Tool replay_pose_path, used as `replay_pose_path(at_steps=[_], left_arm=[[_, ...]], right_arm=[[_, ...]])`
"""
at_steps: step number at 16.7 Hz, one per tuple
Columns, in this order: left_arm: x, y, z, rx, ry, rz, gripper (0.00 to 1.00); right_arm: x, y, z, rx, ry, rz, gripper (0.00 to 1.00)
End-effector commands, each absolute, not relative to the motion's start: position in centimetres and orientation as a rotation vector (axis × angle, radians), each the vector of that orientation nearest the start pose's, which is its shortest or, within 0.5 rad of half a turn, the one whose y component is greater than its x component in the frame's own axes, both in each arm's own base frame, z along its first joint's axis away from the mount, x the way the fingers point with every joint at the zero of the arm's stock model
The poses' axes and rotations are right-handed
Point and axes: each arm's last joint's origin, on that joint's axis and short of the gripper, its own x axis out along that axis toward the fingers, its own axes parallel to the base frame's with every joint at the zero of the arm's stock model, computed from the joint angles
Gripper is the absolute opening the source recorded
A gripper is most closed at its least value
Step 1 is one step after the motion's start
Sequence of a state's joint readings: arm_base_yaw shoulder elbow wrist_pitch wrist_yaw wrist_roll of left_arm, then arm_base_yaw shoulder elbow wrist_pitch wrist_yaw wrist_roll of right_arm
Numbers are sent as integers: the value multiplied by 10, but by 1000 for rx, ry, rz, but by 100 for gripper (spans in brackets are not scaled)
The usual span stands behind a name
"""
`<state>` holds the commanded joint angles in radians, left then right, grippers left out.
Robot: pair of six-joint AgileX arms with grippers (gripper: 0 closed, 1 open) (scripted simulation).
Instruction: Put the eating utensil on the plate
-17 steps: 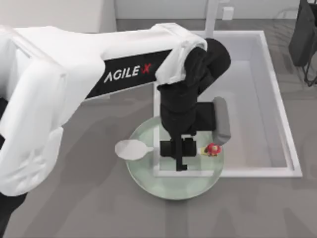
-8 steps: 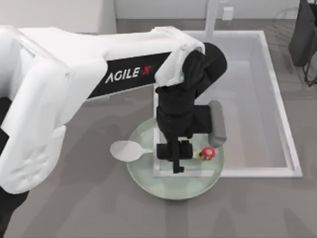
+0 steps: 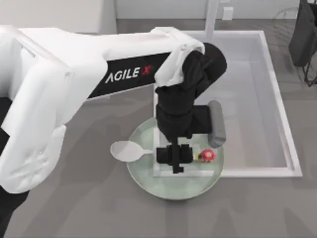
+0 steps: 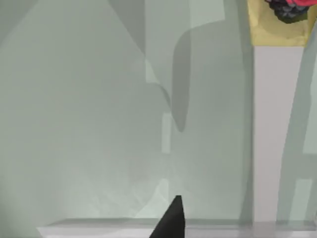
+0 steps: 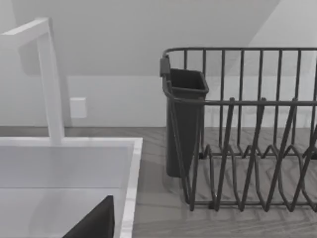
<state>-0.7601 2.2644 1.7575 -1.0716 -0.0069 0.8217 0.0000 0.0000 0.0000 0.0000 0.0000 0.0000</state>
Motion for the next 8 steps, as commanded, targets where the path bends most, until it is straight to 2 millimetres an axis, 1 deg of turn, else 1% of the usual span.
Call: replay_pose_path(at_steps=[2, 3, 8], left_arm=[[320, -298, 137, 1220, 1217, -1203, 98], [320, -298, 137, 1220, 1217, -1203, 100], [320, -298, 137, 1220, 1217, -1203, 100]], right_arm=[[106, -1, 160, 0, 0, 0, 100], [106, -1, 160, 0, 0, 0, 100], [106, -1, 160, 0, 0, 0, 100]])
